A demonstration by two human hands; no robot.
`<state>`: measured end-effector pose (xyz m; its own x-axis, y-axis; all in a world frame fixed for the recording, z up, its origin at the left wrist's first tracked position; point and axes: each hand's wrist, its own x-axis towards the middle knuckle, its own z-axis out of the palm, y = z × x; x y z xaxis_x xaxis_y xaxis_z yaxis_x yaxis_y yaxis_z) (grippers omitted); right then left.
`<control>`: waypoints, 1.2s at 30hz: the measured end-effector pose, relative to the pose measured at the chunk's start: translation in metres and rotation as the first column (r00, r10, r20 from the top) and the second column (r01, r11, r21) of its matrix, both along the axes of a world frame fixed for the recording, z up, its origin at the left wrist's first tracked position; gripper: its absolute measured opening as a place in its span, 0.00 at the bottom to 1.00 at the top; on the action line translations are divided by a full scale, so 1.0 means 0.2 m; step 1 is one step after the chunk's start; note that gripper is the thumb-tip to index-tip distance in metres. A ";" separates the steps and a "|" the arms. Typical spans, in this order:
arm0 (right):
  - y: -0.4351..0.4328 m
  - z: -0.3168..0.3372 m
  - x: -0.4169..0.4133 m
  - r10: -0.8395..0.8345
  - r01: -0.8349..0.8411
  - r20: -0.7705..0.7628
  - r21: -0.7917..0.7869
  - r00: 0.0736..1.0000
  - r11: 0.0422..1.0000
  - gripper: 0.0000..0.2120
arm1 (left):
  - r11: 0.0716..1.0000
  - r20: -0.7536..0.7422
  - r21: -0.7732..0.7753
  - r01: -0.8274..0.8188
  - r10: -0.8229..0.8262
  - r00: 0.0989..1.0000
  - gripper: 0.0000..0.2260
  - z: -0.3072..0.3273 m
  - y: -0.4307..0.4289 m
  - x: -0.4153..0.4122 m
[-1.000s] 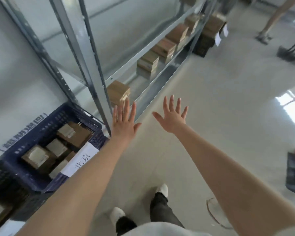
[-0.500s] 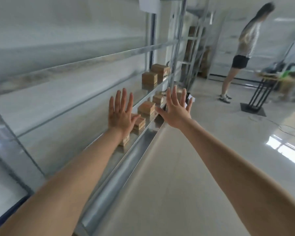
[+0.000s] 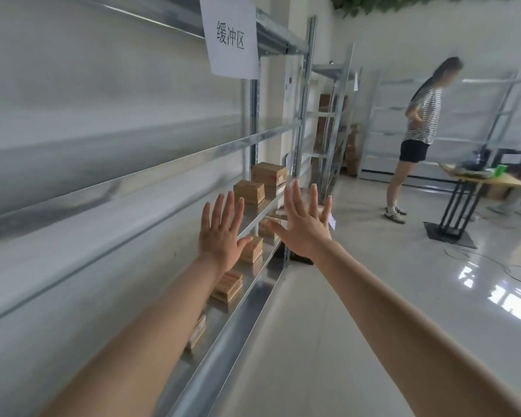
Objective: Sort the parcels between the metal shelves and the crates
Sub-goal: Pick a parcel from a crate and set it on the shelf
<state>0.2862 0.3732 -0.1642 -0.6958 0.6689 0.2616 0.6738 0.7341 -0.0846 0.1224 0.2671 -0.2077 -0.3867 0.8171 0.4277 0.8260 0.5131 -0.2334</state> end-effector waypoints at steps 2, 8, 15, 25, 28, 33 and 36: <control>0.19 0.01 -0.05 -0.029 0.029 0.001 -0.019 1.000 0.999 0.40 | 1.000 0.010 -0.028 -0.006 0.007 1.000 0.36 0.01 0.20 -0.08; 0.75 -0.05 -0.17 -0.065 0.066 0.031 -0.012 0.997 0.998 0.41 | 0.999 0.014 -0.047 0.027 -0.026 1.000 0.37 -0.02 0.76 -0.27; 1.49 -0.08 -0.35 -0.019 0.021 0.072 -0.030 0.997 0.999 0.41 | 0.999 0.066 -0.033 -0.026 0.028 0.997 0.36 -0.04 1.43 -0.44; 2.41 -0.14 -0.73 0.133 -0.126 0.099 -0.070 0.986 0.990 0.41 | 0.972 0.219 -0.026 -0.235 0.235 0.947 0.37 -0.18 2.17 -0.66; 2.65 -0.19 -0.95 0.184 -0.179 0.118 -0.048 0.976 0.983 0.41 | 0.957 0.235 -0.020 -0.290 0.287 0.929 0.38 -0.23 2.37 -0.79; 2.95 -0.32 -1.32 0.259 -0.247 0.132 -0.099 0.957 0.964 0.41 | 0.940 0.323 -0.009 -0.340 0.325 0.889 0.39 -0.33 2.71 -1.08; 3.12 -0.39 -1.53 0.317 -0.304 0.162 -0.104 0.934 0.947 0.41 | 0.917 0.286 -0.036 -0.398 0.391 0.875 0.38 -0.38 2.89 -1.24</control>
<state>-0.0190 0.9974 -0.2430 -0.9021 0.4250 0.0747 0.4223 0.9051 -0.0500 -0.1251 0.8441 -0.2831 -0.7816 0.5628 0.2691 0.5830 0.8124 -0.0058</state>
